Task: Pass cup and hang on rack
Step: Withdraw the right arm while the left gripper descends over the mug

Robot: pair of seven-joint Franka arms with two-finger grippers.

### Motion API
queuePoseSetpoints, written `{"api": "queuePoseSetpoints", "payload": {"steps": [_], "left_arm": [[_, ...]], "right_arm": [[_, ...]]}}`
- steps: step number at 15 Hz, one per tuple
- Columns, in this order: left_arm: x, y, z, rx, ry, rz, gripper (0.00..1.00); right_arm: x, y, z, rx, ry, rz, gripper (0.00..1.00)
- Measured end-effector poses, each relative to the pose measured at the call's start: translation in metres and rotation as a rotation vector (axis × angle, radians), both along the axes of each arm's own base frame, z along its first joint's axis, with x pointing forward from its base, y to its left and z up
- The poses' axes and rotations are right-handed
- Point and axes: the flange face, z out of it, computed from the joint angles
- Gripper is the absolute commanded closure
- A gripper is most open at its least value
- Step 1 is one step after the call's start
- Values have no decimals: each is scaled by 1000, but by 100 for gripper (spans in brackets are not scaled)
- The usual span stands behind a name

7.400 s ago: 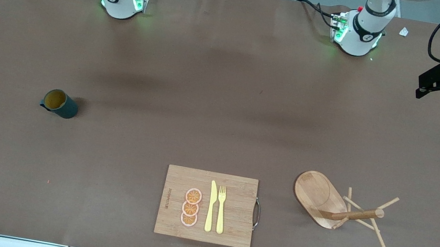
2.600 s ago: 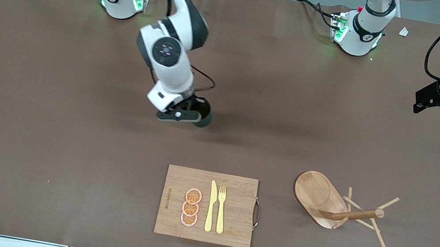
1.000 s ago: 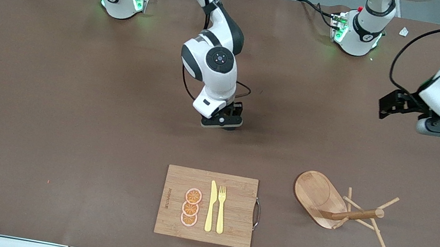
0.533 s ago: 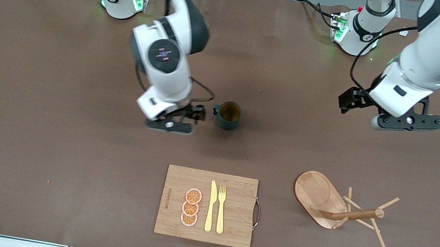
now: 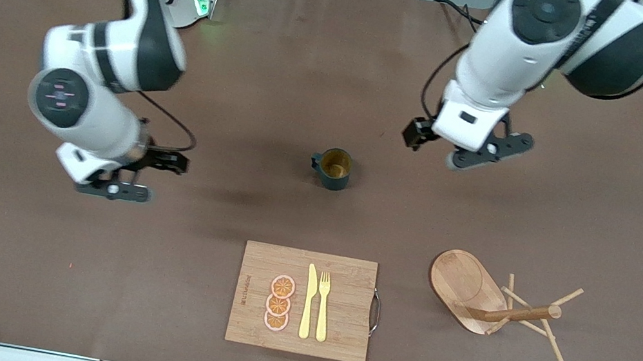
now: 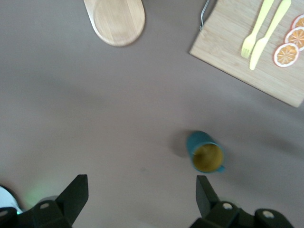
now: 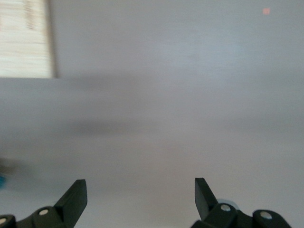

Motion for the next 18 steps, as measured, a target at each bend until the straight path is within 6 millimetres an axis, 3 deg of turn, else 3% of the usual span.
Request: {"api": "queuePoseSetpoints", "payload": {"steps": [3,4,6,9,13,18], "left_arm": [[-12,-61,-25,45,-23,108,0],[-16,-82,-39,63,-40,140,0],[-28,-122,-70,93,-78,178,0],[-45,-160,-112,131,-126,191,0],[-66,-199,-171,212,-223,187,0],[-97,-241,-231,296,-330,114,0]], "right_arm": [[-15,-102,14,27,14,-17,0],[-23,-125,20,33,17,-24,0],[-39,-153,39,33,32,-41,0],[-53,-163,80,20,23,-51,0],[-52,-176,135,19,-31,-73,0],[-51,-191,161,16,-65,-99,0]]}}
